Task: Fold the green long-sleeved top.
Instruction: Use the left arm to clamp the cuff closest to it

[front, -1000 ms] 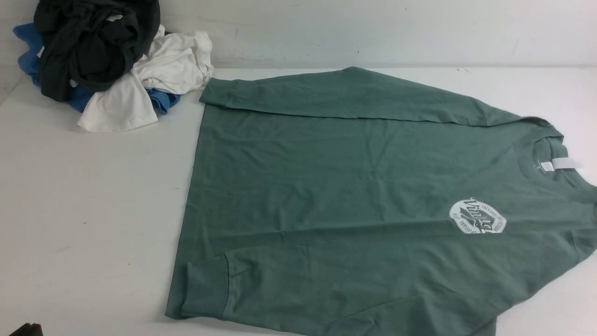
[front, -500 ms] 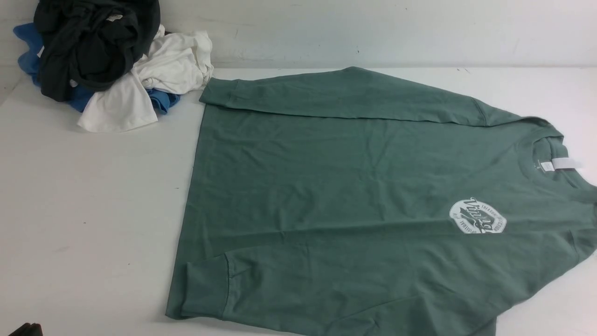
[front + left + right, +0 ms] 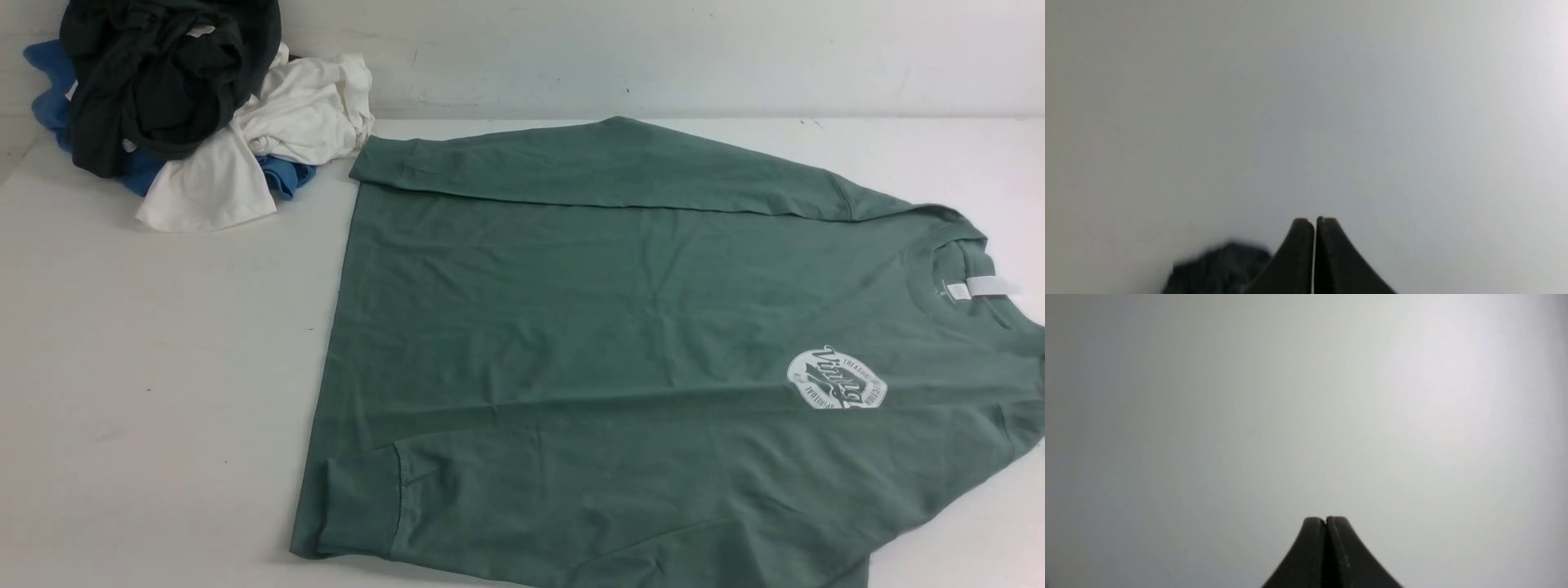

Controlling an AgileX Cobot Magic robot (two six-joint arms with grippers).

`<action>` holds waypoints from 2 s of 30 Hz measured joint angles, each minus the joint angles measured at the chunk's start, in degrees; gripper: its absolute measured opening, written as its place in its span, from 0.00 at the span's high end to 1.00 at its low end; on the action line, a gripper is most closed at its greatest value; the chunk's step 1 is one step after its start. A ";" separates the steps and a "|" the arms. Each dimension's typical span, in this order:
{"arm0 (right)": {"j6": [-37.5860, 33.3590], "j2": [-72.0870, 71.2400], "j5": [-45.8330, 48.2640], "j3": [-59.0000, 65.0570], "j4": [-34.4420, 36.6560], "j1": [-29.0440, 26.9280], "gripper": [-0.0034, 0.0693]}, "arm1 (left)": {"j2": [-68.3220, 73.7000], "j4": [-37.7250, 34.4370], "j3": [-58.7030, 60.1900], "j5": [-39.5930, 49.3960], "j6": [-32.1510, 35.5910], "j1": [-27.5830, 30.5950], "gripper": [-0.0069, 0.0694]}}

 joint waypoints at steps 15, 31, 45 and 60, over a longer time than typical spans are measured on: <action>5.84 13.42 4.23 -16.15 1.99 0.00 0.97 | 22.16 0.09 -24.40 8.93 -4.49 0.00 0.92; -9.15 55.92 67.71 -40.47 1.62 5.40 0.97 | 75.22 0.71 -53.08 74.84 -1.81 -10.49 0.92; -33.07 70.90 66.84 -41.43 23.22 12.52 0.97 | 96.51 -1.09 -55.37 68.21 -2.30 -15.93 0.52; -35.22 71.05 66.28 -41.43 27.73 12.52 0.97 | 98.90 -1.55 -57.53 69.18 -7.29 -16.06 0.87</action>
